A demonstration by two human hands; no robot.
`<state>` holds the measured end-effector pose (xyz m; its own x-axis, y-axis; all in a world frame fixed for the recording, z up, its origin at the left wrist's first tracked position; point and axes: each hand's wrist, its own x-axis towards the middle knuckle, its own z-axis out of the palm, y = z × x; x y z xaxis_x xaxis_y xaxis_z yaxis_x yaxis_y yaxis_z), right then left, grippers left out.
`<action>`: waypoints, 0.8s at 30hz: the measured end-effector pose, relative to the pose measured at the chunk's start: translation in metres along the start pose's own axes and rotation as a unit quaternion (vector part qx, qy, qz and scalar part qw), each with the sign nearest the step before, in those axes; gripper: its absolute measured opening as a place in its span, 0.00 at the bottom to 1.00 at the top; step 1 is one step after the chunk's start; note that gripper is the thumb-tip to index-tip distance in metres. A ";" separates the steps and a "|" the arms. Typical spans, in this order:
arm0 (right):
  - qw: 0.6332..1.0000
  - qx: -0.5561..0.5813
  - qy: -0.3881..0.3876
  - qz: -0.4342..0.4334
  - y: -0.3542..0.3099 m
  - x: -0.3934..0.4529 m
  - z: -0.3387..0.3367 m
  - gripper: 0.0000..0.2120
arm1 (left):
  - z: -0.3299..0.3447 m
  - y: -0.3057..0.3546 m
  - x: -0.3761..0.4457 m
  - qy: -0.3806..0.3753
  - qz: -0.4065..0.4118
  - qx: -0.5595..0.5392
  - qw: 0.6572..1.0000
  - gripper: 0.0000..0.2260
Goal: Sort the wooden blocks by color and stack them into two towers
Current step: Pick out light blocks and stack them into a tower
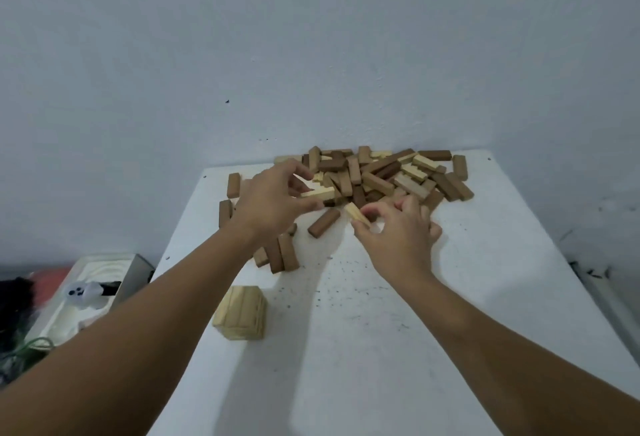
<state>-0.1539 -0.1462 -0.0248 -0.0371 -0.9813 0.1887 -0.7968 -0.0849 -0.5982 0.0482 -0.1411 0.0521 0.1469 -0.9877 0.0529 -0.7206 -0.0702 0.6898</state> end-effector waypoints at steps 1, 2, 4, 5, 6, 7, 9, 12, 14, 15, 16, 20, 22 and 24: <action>1.000 -0.011 -0.004 0.003 0.008 -0.011 -0.004 0.10 | 0.004 0.008 -0.008 -0.016 0.006 0.025 1.000 0.15; 1.000 -0.021 -0.009 0.006 0.015 -0.023 -0.009 0.10 | 0.008 0.016 -0.018 -0.036 0.011 0.043 0.998 0.15; 0.999 -0.026 -0.019 0.012 0.030 -0.046 -0.019 0.10 | 0.021 0.028 -0.039 -0.081 -0.001 0.058 0.995 0.15; 0.999 -0.027 -0.025 0.016 0.038 -0.058 -0.024 0.10 | 0.029 0.033 -0.049 -0.098 -0.012 0.058 0.993 0.16; 0.999 -0.033 -0.033 0.019 0.045 -0.068 -0.028 0.11 | 0.039 0.035 -0.060 -0.110 -0.019 0.057 0.992 0.17; 0.998 -0.042 -0.041 0.021 0.052 -0.077 -0.031 0.11 | 0.050 0.037 -0.070 -0.117 -0.025 0.050 0.992 0.17; 0.997 -0.053 -0.054 0.023 0.063 -0.091 -0.037 0.12 | 0.074 0.035 -0.089 -0.122 -0.053 0.012 0.991 0.16; 0.998 -0.036 -0.058 0.018 0.076 -0.106 -0.044 0.12 | 0.102 0.025 -0.115 -0.114 -0.114 -0.059 0.985 0.16; 0.999 -0.015 -0.050 0.000 0.082 -0.114 -0.047 0.12 | 0.111 0.021 -0.128 -0.091 -0.125 -0.091 0.984 0.18; 0.999 -0.002 -0.042 -0.011 0.085 -0.118 -0.048 0.12 | 0.112 0.020 -0.132 -0.082 -0.124 -0.100 0.984 0.20; 0.999 0.013 -0.034 -0.022 0.088 -0.121 -0.049 0.11 | 0.111 0.020 -0.135 -0.082 -0.123 -0.107 0.983 0.22; 0.997 0.051 -0.026 -0.046 0.092 -0.125 -0.047 0.06 | 0.099 0.012 -0.140 -0.132 -0.100 -0.120 0.979 0.25; 0.996 0.046 -0.037 -0.060 0.092 -0.123 -0.045 0.08 | 0.093 0.005 -0.143 -0.162 -0.083 -0.143 0.973 0.27; 0.995 0.048 -0.052 -0.069 0.092 -0.122 -0.046 0.10 | 0.090 0.000 -0.145 -0.176 -0.077 -0.162 0.968 0.29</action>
<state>-0.2501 -0.0267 -0.0671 0.1355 -0.9711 0.1965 -0.7286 -0.2321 -0.6444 -0.0344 -0.0108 -0.0207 -0.0452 -0.9595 -0.2781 -0.4499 -0.2290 0.8632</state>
